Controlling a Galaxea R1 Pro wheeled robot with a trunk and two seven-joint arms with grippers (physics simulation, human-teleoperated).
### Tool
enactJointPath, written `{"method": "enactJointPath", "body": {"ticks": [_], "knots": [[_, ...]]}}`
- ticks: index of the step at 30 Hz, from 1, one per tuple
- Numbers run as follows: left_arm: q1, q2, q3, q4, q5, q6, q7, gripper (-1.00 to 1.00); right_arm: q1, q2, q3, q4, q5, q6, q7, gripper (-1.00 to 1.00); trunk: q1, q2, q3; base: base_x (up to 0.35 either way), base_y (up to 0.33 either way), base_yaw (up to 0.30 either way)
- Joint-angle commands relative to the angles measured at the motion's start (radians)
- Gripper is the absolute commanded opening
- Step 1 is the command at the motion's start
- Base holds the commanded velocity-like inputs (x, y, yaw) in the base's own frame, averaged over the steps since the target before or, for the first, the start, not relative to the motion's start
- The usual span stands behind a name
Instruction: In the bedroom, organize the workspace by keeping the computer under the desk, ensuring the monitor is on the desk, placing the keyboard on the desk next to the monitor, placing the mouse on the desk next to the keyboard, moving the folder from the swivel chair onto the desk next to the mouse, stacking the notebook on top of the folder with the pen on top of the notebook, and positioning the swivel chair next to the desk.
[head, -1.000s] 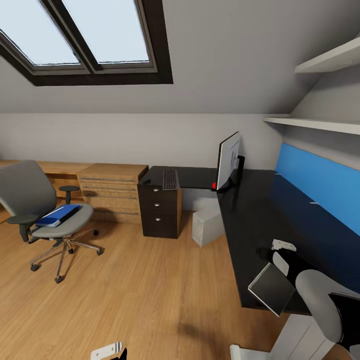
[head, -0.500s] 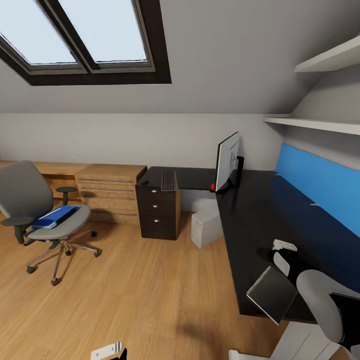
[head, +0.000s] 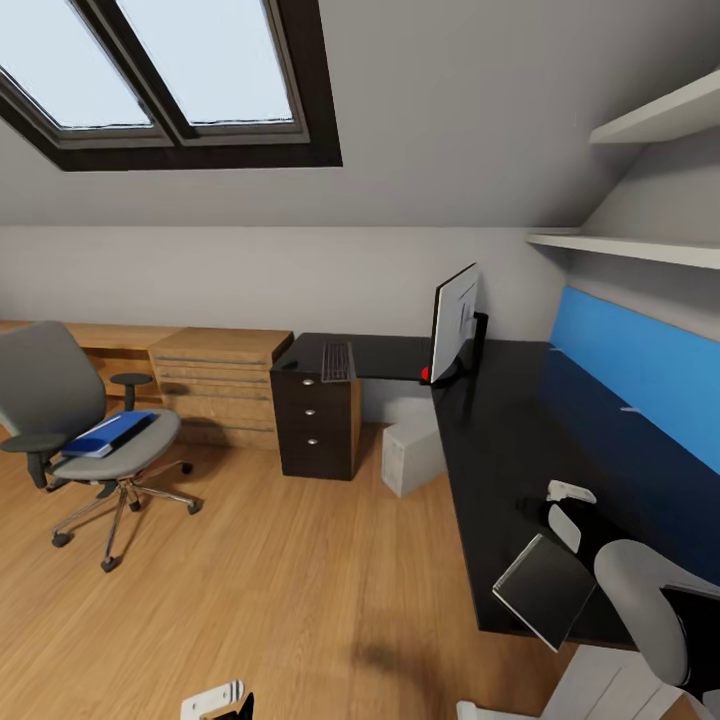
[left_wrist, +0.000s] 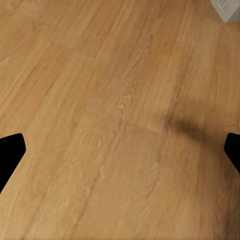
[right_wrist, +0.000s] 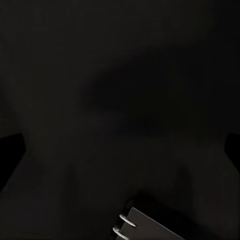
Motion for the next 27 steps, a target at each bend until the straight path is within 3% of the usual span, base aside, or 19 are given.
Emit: {"method": "enactJointPath", "body": {"ticks": [1,14,27], "knots": [[0.000,0.001,-0.004,-0.002,0.008,0.001,0.009,1.00,0.000,0.000,0.000,-0.002,-0.007,0.016,-0.006,1.00,0.004,-0.008,-0.004,0.000,0.000,0.000],[0.000,0.001,-0.003,-0.002,0.008,0.001,0.010,1.00,0.000,0.000,0.000,-0.002,0.003,0.048,-0.011,1.00,0.054,-0.099,-0.045,0.000,0.000,0.000],[0.000,0.003,-0.006,0.001,0.007,0.001,0.007,1.00,0.000,0.001,0.000,-0.002,0.004,0.049,-0.010,1.00,0.054,-0.099,-0.045,0.000,0.000,0.000]]}}
